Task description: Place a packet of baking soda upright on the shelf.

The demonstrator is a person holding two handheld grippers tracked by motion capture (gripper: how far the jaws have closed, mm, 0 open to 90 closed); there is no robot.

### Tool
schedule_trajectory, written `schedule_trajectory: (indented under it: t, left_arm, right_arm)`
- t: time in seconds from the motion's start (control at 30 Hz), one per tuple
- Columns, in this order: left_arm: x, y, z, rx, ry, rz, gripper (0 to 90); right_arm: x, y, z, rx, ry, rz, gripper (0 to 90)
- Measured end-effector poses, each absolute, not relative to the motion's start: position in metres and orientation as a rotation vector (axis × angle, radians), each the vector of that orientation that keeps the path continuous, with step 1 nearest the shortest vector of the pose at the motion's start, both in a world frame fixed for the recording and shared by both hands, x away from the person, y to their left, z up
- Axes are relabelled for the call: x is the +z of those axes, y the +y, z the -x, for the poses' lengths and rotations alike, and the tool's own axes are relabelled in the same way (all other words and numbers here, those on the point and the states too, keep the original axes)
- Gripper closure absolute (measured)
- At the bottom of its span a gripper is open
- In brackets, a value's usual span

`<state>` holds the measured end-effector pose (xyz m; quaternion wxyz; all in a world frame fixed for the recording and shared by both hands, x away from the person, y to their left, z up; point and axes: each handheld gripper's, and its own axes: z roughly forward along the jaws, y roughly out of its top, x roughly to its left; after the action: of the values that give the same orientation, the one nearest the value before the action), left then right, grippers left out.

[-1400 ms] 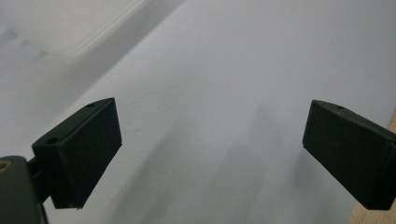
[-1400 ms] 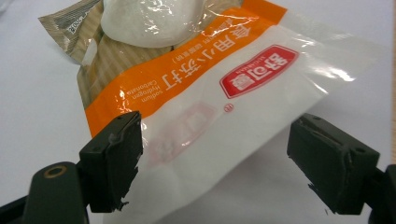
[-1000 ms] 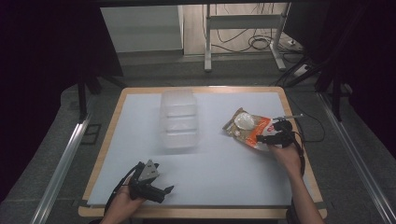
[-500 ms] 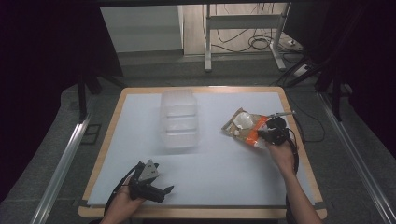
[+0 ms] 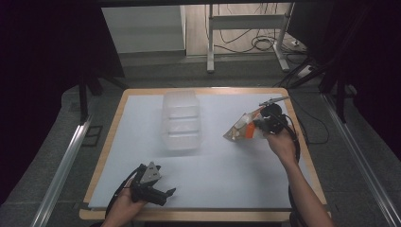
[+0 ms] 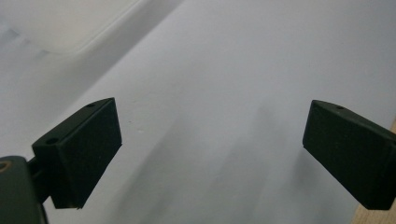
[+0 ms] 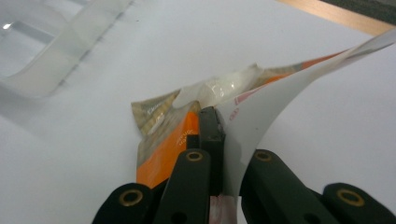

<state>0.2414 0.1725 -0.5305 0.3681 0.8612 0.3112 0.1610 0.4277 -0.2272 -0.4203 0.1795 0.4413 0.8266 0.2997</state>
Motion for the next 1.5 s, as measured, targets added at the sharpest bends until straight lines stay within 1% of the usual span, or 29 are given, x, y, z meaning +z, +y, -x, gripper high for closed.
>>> schedule_trajectory:
  t: [0.3, 0.67, 1.1, 1.5]
  left_arm:
    - [-0.53, 0.173, -0.242, 0.413, 0.799, -2.208, 4.6]
    - [-0.53, 0.173, -0.241, 0.416, 0.801, -2.206, 4.6]
    - [-0.529, 0.175, -0.242, 0.423, 0.8, -2.207, 4.6]
    - [-0.529, 0.176, -0.242, 0.418, 0.803, -2.19, 4.2]
  right_arm:
    - [-0.39, -0.202, -0.43, 0.74, 2.419, -1.114, 89.5]
    - [-0.366, -0.172, -0.43, 0.706, 2.46, -0.983, 89.5]
    - [-0.343, -0.138, -0.426, 0.745, 2.483, -0.848, 89.5]
    - [-0.334, -0.107, -0.423, 0.776, 2.513, -0.756, 89.4]
